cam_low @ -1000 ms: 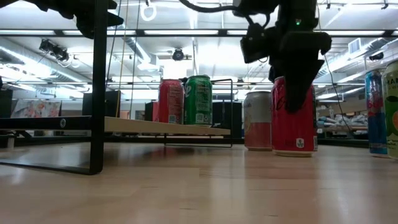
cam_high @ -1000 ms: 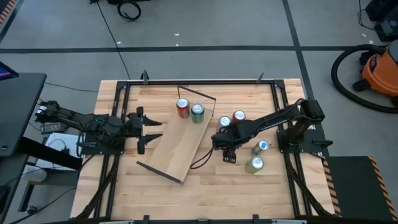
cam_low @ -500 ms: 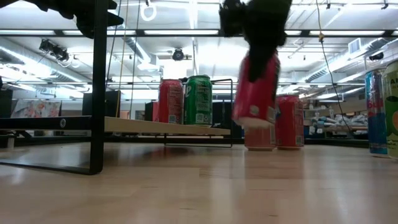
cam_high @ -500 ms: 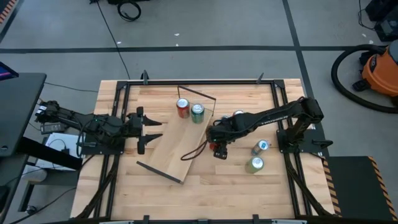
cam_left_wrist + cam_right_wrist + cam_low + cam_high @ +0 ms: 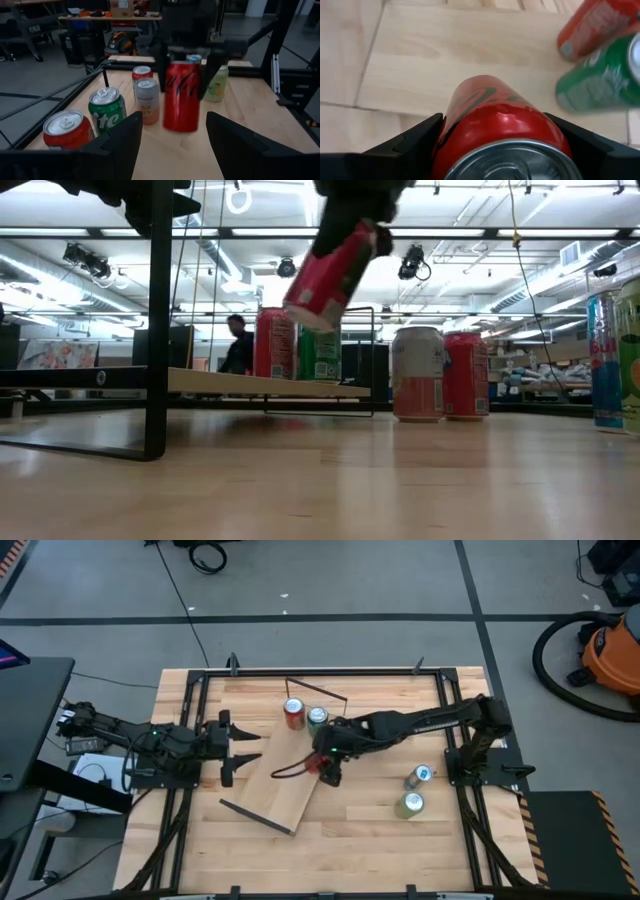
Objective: Place canned beverage on shelf
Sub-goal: Put the red soda can on the shelf
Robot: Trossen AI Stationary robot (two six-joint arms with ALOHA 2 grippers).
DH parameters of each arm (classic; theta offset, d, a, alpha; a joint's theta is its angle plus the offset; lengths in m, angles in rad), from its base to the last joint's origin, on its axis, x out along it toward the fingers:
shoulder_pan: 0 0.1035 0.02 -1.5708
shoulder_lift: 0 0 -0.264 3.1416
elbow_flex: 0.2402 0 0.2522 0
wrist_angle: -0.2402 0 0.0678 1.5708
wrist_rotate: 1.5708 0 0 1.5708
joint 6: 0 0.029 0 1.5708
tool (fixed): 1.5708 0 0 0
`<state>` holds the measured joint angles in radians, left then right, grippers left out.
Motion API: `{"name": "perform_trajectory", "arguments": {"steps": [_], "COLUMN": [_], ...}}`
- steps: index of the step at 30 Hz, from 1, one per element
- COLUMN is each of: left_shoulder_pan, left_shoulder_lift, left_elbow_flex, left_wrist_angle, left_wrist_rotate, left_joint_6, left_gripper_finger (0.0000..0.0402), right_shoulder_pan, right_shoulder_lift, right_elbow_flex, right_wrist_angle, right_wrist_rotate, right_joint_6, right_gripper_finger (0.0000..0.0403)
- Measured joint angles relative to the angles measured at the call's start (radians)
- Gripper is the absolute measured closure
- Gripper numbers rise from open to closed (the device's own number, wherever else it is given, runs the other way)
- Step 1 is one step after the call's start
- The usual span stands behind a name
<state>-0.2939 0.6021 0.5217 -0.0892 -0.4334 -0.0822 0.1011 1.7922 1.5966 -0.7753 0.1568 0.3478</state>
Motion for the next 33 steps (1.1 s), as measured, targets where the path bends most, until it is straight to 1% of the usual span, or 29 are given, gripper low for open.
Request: {"name": "perform_trajectory", "arguments": {"steps": [4,10,15,18,22,28,33], "left_shoulder_pan": [0.0,0.0,0.0,0.0,0.0,0.0,0.0], "left_shoulder_lift": [0.0,0.0,0.0,0.0,0.0,0.0,0.0], "left_elbow_flex": [0.0,0.0,0.0,0.0,0.0,0.0,0.0], "left_wrist_angle": [0.001,-0.02,-0.048,-0.072,-0.075,-0.073,-0.072], "left_wrist_rotate": [0.0,0.0,0.0,0.0,0.0,0.0,0.0], "left_joint_6": [0.0,-0.007,-0.013,-0.02,-0.021,-0.021,-0.027], "left_gripper_finger": [0.017,0.017,0.017,0.017,0.017,0.017,0.017], "right_shoulder_pan": [-0.004,-0.033,-0.06,-0.067,-0.076,-0.092,-0.099], "right_shoulder_lift": [0.137,0.327,0.432,0.464,0.484,0.482,0.482], "right_elbow_flex": [0.171,0.471,0.614,0.651,0.653,0.642,0.642], "right_wrist_angle": [-0.053,-0.236,-0.35,-0.417,-0.454,-0.465,-0.455], "right_wrist_rotate": [0.013,0.024,0.03,0.026,0.017,0.004,0.004], "right_joint_6": [-0.061,-0.091,-0.104,-0.105,-0.105,-0.09,-0.102], "right_gripper_finger": [0.0077,0.0077,0.0077,0.0076,0.0075,0.0072,0.006]}}
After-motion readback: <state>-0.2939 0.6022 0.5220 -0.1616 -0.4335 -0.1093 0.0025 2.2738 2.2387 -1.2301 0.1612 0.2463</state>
